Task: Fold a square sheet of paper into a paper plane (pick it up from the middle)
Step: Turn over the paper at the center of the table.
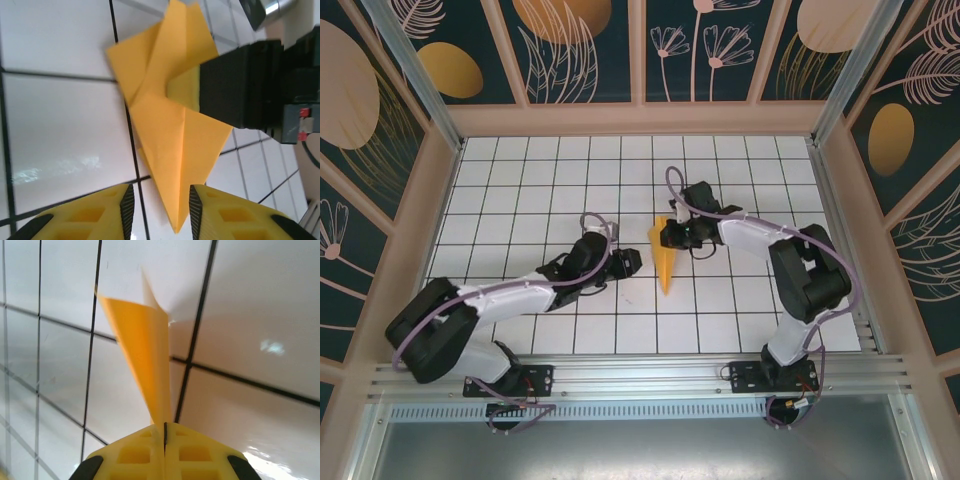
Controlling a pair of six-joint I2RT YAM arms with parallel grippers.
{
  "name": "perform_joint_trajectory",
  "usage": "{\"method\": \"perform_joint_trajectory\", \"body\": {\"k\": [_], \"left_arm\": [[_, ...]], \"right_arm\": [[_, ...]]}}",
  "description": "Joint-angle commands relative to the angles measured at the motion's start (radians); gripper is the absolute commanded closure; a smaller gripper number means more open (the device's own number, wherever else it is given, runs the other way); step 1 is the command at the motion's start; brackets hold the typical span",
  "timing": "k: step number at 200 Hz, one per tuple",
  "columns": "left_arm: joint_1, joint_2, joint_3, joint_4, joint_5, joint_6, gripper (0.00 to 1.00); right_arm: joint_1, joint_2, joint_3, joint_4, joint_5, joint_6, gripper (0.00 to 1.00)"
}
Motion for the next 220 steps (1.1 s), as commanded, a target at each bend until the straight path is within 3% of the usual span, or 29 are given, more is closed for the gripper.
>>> {"method": "perform_joint_trajectory", "body": {"k": [1, 33, 74, 123, 144, 220], "left_arm": [[0.003, -0.118, -0.035, -0.135, -0.244, -0.039, 0.61], [0.024, -0.268, -0.095, -0.248, -0.408, -0.105, 0.59], [0.04, -0.436, -0.171, -0.296, -0.513, -0.165, 0.59], [0.04, -0.534, -0.181, -0.377, -0.588, -0.183, 0.59], [0.041, -0.559, -0.19, -0.386, -0.599, -0.184, 0.59], [0.041, -0.567, -0.213, -0.38, -0.567, -0.181, 0.59]], "right_arm": [[0.018, -0.09, 0.108, -0.247, 0.332, -0.108, 0.93], [0.094, -0.057, 0.206, -0.413, 0.675, -0.155, 0.93], [0.244, 0.073, 0.28, -0.462, 0.825, -0.112, 0.92], [0.427, 0.289, 0.425, -0.499, 0.835, -0.033, 0.88], [0.471, 0.338, 0.471, -0.495, 0.799, -0.002, 0.8], [0.49, 0.306, 0.46, -0.402, 0.523, -0.005, 0.53]]}}
